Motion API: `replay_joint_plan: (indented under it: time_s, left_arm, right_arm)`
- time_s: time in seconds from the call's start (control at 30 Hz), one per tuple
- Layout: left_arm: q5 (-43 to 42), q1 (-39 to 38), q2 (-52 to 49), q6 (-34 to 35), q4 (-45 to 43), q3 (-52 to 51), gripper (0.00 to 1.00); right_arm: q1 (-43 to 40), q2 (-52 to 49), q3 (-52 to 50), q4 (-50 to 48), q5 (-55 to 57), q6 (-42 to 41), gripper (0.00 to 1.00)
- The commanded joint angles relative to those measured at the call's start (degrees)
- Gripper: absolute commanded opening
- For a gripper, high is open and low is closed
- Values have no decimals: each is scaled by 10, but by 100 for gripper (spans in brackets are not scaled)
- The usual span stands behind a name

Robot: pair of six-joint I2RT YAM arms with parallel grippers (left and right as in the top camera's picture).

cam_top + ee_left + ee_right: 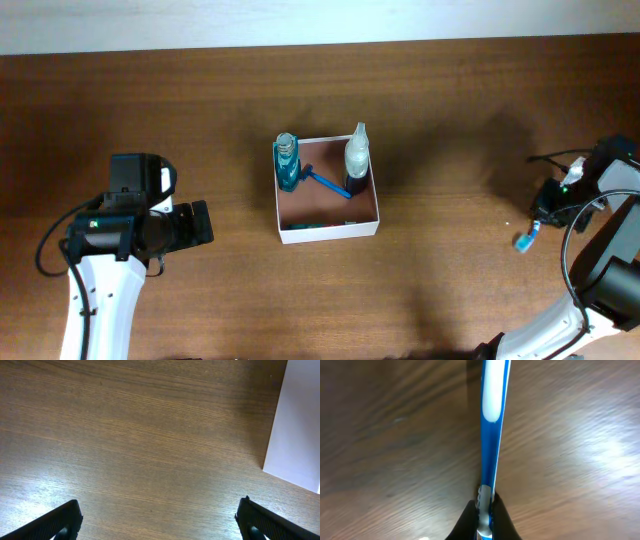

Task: Pack container
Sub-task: 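Move the right gripper to the blue-white toothbrush and grasp it, then carry the toothbrush with the right gripper and place it in the box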

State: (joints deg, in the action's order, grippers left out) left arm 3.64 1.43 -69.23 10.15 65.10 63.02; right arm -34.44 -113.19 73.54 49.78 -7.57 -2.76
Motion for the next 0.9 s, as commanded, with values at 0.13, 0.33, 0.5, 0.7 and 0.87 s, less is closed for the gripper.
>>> replay_joint_plan:
  time_s: [0.13,0.33,0.5,0.7,0.87]
  left_arm:
    - [6,2,-2,5,0,-2,99]
    - [6,2,-2,5,0,-2,99]
    - [6,2,-2,5,0,-2,99]
    - [2,2,-2,5,0,-2,99]
    - [2,2,-2,5,0,-2,99]
  right_arm:
    - [88,140,68,36,-136,60,4]
    - [261,277,71,38,-131,178,4]
    - [449,331,71,39,-25,293,4]
    - [628,292,70,47,29,430,4]
    - [691,235,70,41,29,459,4]
